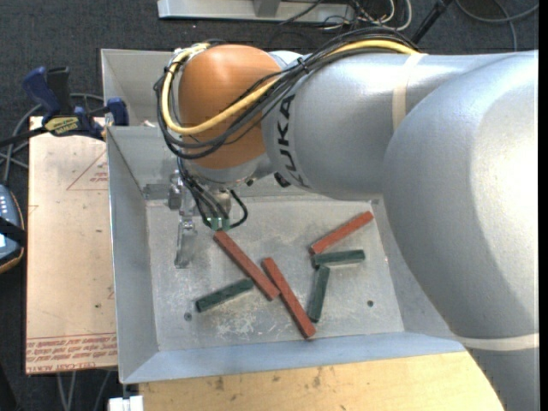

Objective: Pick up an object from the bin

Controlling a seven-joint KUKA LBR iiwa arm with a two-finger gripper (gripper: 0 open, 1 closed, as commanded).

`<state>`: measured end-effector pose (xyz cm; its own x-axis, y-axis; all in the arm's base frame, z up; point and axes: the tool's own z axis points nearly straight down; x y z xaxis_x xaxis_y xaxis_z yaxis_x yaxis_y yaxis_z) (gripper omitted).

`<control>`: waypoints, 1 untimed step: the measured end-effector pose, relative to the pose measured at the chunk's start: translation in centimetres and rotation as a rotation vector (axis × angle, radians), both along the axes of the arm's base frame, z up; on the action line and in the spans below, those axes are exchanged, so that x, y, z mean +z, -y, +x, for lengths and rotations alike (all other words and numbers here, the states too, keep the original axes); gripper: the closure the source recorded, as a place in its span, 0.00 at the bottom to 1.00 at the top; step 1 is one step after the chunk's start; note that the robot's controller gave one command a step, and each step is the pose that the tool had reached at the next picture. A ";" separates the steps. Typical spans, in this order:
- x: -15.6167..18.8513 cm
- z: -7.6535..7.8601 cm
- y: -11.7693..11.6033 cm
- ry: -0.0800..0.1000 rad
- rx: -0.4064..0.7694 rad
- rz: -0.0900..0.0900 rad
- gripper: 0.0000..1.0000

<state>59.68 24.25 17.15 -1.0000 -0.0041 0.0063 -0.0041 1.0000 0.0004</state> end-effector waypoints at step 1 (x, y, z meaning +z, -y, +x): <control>-7.3 -4.2 4.7 0.000 0.190 -0.001 0.00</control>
Offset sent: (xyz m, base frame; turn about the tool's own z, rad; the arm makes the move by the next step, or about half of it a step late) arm -0.0403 -0.0458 -0.0703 -0.1922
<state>55.50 19.53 9.81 -0.9812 -0.1930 0.0060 -0.1930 0.9812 -0.0009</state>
